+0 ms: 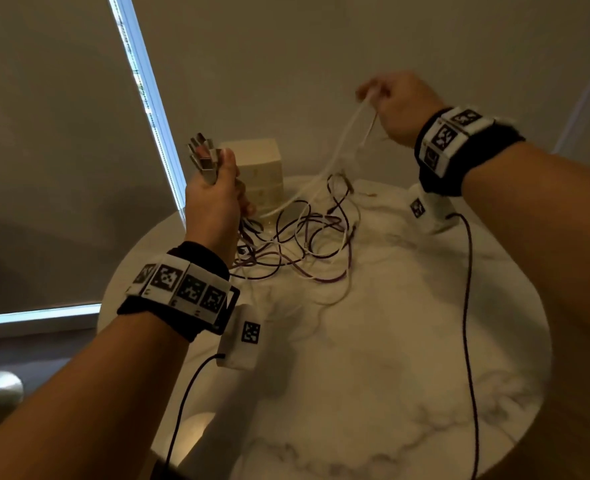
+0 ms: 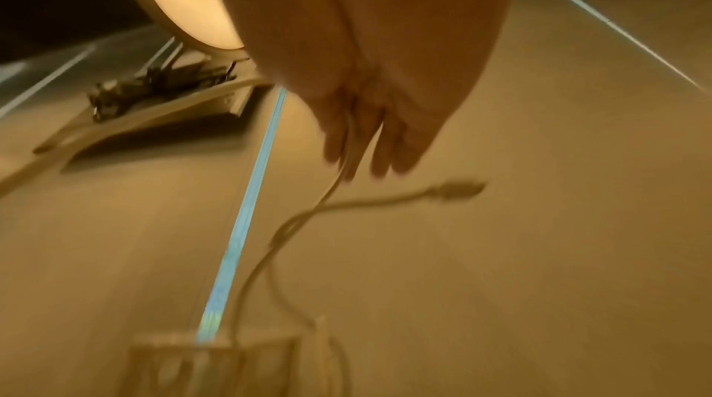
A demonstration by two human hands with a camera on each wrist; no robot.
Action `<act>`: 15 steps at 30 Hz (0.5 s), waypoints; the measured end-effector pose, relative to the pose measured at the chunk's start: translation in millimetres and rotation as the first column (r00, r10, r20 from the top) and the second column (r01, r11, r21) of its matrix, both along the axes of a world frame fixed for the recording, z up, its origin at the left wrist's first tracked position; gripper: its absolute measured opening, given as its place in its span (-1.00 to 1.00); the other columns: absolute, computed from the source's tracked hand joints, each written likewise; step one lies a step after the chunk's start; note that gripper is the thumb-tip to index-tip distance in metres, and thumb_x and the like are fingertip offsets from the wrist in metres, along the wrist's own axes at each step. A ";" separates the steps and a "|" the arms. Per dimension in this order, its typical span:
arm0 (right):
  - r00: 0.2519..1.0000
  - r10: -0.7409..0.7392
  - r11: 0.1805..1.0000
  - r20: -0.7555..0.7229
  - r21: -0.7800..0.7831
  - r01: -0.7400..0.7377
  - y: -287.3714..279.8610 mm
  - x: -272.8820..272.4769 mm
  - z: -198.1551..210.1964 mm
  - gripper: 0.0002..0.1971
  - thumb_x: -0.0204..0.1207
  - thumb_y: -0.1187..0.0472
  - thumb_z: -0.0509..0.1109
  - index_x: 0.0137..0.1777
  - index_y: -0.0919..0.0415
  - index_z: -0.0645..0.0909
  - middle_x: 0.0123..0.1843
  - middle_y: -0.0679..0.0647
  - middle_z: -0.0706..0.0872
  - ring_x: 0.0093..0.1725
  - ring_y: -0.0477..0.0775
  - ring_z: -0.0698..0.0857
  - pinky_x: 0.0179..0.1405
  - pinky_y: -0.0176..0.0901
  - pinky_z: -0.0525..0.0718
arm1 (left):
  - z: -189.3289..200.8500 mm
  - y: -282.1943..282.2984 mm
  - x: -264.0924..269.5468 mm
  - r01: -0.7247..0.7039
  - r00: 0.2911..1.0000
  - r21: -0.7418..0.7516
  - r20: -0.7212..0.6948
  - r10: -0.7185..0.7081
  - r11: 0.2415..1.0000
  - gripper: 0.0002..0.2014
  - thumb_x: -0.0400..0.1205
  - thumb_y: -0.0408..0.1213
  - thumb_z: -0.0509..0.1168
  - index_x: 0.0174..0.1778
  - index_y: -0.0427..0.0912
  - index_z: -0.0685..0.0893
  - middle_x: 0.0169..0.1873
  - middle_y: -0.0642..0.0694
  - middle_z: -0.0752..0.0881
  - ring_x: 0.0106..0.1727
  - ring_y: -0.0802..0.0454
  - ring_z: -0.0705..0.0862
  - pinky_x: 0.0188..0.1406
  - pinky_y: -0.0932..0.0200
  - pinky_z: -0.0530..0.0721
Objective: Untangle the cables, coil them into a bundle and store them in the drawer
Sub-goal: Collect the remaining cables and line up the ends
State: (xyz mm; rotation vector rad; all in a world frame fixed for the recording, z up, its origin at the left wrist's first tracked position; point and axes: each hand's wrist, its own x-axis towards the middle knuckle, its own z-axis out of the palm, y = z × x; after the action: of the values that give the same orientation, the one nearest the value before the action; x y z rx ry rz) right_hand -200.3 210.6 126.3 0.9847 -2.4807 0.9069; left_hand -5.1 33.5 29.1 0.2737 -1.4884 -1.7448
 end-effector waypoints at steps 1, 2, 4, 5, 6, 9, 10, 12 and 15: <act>0.998 -0.023 0.962 0.051 0.273 0.008 1.2 1.2 -13.2 -0.64 0.73 0.24 0.19 0.48 0.10 0.57 0.44 0.09 0.64 0.37 0.12 0.62 0.21 -0.17 0.52 | -1.9 -2.4 -0.4 -0.015 1.000 0.006 0.003 0.015 1.000 -0.72 0.83 -0.08 0.21 -0.21 -0.04 0.51 -0.48 0.09 0.40 -0.48 0.18 0.41 -0.45 0.20 0.52; 0.993 -0.054 0.866 0.106 0.501 -0.006 3.9 3.1 -26.9 -0.55 0.71 0.26 0.23 0.60 0.12 0.44 0.57 0.12 0.52 0.51 0.16 0.51 0.38 -0.08 0.46 | -4.2 -5.8 -0.3 -0.032 0.999 0.013 0.009 0.032 0.999 -0.72 0.82 -0.08 0.22 -0.21 -0.03 0.52 -0.50 0.10 0.40 -0.49 0.18 0.41 -0.45 0.19 0.52; 0.978 -0.055 0.762 0.201 0.641 -0.089 8.8 18.1 -47.7 -0.36 0.69 0.23 0.28 0.74 0.16 0.16 0.72 0.17 0.28 0.64 0.18 0.35 0.53 -0.05 0.34 | -7.9 -11.5 1.0 -0.053 0.998 0.022 0.024 0.052 0.998 -0.73 0.82 -0.08 0.22 -0.21 -0.03 0.53 -0.51 0.11 0.41 -0.51 0.19 0.41 -0.45 0.17 0.53; 0.964 0.001 0.796 0.267 0.583 -0.162 9.3 30.1 -51.2 -0.30 0.68 0.20 0.30 0.75 0.14 0.09 0.74 0.14 0.22 0.65 0.17 0.33 0.53 -0.05 0.34 | -8.8 -13.4 1.6 -0.054 0.998 0.028 0.030 0.053 0.998 -0.73 0.82 -0.08 0.22 -0.20 -0.03 0.53 -0.51 0.11 0.42 -0.51 0.19 0.42 -0.44 0.17 0.53; 0.942 0.091 0.839 0.323 0.485 -0.248 6.2 39.0 -54.7 -0.27 0.66 0.17 0.32 0.76 0.11 0.07 0.75 0.11 0.21 0.65 0.14 0.33 0.52 -0.05 0.34 | -8.7 -14.1 1.9 -0.047 0.998 0.034 0.035 0.045 0.998 -0.74 0.83 -0.09 0.22 -0.19 -0.04 0.53 -0.50 0.11 0.41 -0.51 0.20 0.42 -0.43 0.17 0.53; 0.787 0.380 0.856 0.486 0.138 -0.498 -14.2 78.1 -58.5 -0.19 0.57 0.06 0.45 0.74 0.10 0.12 0.68 -0.05 0.34 0.60 -0.08 0.36 0.58 -0.07 0.34 | -4.1 -9.8 -0.3 0.034 0.999 0.067 0.028 -0.036 0.997 -0.76 0.84 -0.12 0.18 -0.13 -0.08 0.51 -0.47 0.07 0.39 -0.51 0.19 0.42 -0.44 0.20 0.53; 0.722 0.451 0.825 0.525 0.064 -0.562 -24.6 91.1 -61.7 -0.12 0.52 0.01 0.52 0.74 0.11 0.12 0.67 -0.07 0.37 0.59 -0.11 0.37 0.59 -0.07 0.34 | -1.1 -6.1 -1.5 0.075 0.997 0.090 0.011 -0.076 0.993 -0.77 0.84 -0.13 0.18 -0.12 -0.09 0.50 -0.46 0.05 0.38 -0.51 0.18 0.41 -0.44 0.21 0.51; 0.623 0.542 0.771 0.564 -0.039 -0.636 -46.6 110.3 -75.4 -0.08 0.41 0.07 0.63 0.68 0.14 0.19 0.58 -0.04 0.51 0.53 -0.08 0.50 0.53 -0.12 0.46 | 5.3 2.1 -2.9 0.165 0.986 0.153 -0.042 -0.160 0.974 -0.76 0.84 -0.16 0.20 -0.15 -0.10 0.49 -0.47 0.03 0.36 -0.51 0.16 0.37 -0.43 0.21 0.48; 0.583 0.589 0.768 0.560 -0.164 -0.619 -65.1 122.1 -102.0 -0.46 0.47 0.35 0.56 0.39 0.16 0.42 0.20 0.08 0.71 0.00 -0.21 0.76 -0.06 -0.39 0.71 | 13.9 8.9 2.1 0.303 0.952 0.219 -0.105 -0.287 0.927 -0.73 0.84 -0.17 0.20 -0.19 -0.12 0.48 -0.47 0.02 0.37 -0.52 0.15 0.34 -0.41 0.22 0.58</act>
State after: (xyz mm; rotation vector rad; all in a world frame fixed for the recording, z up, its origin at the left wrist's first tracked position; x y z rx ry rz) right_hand -78.2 145.5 24.2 1.8971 -2.6578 1.5712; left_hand -3.1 42.4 43.0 0.1068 -1.3247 -2.1530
